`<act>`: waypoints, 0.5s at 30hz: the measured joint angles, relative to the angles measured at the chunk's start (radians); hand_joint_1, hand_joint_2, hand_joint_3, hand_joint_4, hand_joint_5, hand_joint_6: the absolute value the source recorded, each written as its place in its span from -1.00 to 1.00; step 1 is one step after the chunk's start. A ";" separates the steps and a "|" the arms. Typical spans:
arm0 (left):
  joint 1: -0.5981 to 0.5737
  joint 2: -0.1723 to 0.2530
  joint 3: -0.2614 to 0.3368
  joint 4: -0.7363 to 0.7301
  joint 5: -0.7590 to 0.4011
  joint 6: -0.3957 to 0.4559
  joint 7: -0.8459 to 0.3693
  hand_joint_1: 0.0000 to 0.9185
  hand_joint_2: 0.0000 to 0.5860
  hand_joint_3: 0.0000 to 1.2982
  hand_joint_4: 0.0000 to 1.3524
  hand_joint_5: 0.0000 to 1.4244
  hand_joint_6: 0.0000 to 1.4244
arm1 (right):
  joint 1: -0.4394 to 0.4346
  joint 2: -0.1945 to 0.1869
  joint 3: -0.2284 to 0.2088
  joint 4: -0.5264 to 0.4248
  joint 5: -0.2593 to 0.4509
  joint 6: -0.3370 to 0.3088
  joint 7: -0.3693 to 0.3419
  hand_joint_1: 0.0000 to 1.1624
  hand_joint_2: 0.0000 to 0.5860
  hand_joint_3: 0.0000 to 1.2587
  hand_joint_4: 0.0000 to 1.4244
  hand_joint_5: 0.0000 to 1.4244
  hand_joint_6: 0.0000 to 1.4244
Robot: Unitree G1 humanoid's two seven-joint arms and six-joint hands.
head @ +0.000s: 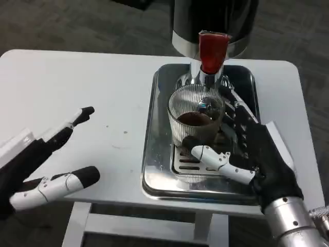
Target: Grasp the cup under the faucet to collect the drink, then remove the cup.
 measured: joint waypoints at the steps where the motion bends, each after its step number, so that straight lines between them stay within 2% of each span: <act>1: 0.000 0.000 -0.001 0.000 0.001 0.000 0.000 -1.00 -0.87 -1.00 -1.00 -1.00 -1.00 | -0.002 0.000 0.000 0.000 -0.001 -0.002 -0.001 0.29 -0.46 -0.87 -0.80 -0.76 -0.75; 8: 0.011 0.000 -0.003 -0.002 0.007 0.000 0.000 -1.00 -0.87 -1.00 -1.00 -1.00 -1.00 | -0.028 -0.005 -0.002 0.027 -0.026 -0.026 -0.015 0.32 -0.48 -0.91 -0.81 -0.79 -0.77; 15: 0.019 0.000 -0.003 -0.002 0.008 -0.001 0.000 -1.00 -0.87 -1.00 -1.00 -1.00 -1.00 | -0.073 -0.001 0.001 0.126 -0.041 -0.056 -0.032 0.32 -0.49 -0.93 -0.82 -0.81 -0.78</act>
